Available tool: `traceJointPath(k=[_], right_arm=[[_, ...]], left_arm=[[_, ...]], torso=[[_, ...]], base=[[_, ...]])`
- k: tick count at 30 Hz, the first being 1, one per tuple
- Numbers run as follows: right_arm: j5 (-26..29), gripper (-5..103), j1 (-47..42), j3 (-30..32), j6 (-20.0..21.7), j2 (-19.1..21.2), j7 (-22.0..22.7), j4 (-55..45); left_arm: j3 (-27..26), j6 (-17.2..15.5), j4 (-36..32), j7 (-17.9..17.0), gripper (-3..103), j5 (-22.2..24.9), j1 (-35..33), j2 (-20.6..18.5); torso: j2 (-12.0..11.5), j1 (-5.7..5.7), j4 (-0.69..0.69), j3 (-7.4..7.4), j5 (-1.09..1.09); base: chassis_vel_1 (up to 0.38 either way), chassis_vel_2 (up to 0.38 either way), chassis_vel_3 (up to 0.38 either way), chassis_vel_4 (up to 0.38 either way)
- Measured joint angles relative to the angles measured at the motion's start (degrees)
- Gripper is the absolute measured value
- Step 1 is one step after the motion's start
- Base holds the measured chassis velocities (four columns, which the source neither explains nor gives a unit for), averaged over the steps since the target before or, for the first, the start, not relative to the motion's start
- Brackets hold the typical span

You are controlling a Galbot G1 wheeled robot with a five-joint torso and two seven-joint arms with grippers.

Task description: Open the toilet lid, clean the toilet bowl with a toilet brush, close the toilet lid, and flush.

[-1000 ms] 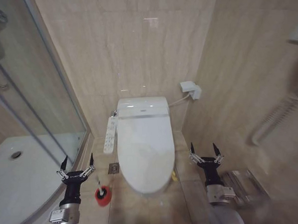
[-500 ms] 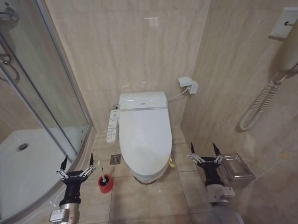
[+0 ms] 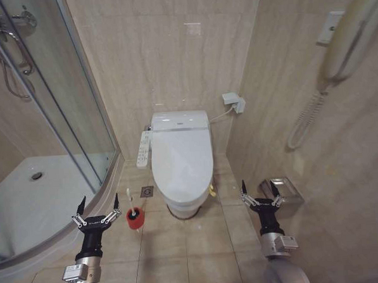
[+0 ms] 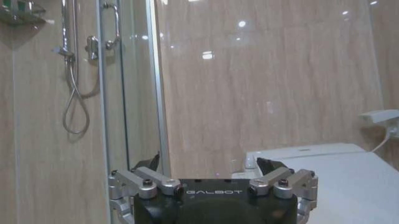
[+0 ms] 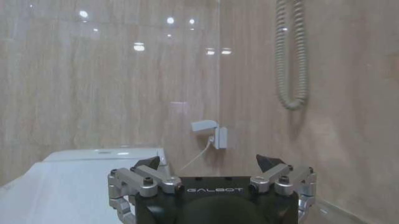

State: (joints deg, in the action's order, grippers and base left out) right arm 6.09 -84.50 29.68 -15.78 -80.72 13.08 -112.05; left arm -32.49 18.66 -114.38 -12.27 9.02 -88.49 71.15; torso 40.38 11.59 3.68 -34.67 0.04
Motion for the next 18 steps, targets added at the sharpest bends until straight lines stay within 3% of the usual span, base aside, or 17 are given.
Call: traceJointPath(k=[4,18], right_arm=[[0.0,100,-0.01,0.0,0.0,0.0,0.0,0.0],[0.0,100,0.09,0.0,0.0,0.0,0.0,0.0]], left_arm=[[0.0,0.0,0.0,-0.01,100,0.0,-0.01,0.0],[0.0,0.0,0.01,-0.01,100,0.0,0.03,0.0]], torso=[[0.02,-0.02,-0.01,0.01,-0.04],[-0.03,0.07,-0.01,-0.03,-0.04]], base=[[0.125,-0.121,-0.15,0.118],[-0.001,-0.002,0.008,-0.002]])
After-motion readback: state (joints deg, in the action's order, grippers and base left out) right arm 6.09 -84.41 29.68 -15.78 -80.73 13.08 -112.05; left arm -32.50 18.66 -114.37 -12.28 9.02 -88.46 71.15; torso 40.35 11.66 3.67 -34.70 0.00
